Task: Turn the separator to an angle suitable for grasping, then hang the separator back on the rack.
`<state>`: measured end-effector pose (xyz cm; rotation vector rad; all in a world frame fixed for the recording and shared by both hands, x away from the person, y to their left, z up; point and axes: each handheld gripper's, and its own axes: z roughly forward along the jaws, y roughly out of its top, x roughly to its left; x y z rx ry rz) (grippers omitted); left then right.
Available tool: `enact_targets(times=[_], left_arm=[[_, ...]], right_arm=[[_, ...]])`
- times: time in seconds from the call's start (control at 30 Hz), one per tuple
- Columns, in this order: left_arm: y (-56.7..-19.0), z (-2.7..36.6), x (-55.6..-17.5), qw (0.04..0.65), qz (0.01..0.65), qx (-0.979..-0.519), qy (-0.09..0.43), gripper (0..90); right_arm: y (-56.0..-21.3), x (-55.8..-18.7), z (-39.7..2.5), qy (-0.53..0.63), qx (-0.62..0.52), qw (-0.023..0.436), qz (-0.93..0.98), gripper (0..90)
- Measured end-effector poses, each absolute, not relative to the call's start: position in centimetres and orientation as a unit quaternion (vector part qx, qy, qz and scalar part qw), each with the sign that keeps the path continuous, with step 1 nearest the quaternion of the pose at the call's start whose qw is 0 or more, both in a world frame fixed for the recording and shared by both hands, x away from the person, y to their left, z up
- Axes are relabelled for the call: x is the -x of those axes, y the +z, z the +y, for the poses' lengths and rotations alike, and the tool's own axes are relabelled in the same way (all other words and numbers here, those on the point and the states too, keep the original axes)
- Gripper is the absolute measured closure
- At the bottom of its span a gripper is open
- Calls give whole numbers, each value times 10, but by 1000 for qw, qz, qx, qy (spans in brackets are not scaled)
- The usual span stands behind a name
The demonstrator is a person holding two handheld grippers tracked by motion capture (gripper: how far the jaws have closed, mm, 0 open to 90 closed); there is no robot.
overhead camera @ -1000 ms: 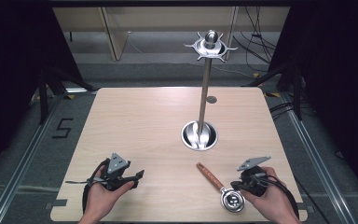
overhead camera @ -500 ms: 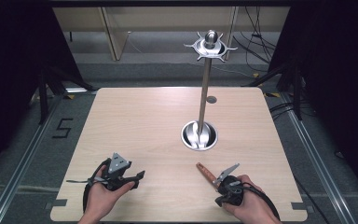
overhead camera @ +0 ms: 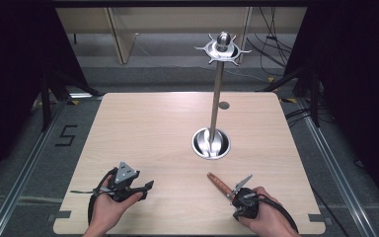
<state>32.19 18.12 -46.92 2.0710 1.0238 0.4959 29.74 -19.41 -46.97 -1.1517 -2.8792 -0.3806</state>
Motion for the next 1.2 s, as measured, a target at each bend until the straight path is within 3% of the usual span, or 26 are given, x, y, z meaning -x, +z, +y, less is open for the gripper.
enact_targets(times=[0.07, 0.2, 0.4, 0.53, 0.87, 1.2], left_arm=[[-470, 181, -322, 382, 400, -810, 196, 370], [-470, 181, -322, 380, 401, -810, 194, 370], [-471, 179, -324, 397, 403, -800, 198, 368], [-470, 179, -322, 401, 406, -797, 200, 367], [-468, 181, -320, 414, 402, -792, 197, 366], [-465, 182, -318, 420, 396, -791, 205, 369]], right_arm=[[-470, -301, -200, -108, 365, -18, -925, 900], [-462, -302, -204, -143, 368, -2, -919, 891], [-451, -312, -213, -171, 353, -46, -919, 790], [-445, -321, -211, -173, 353, -52, -918, 653], [-436, -338, -198, -175, 343, -79, -920, 575], [-434, -343, -196, -158, 338, -78, -924, 688]])
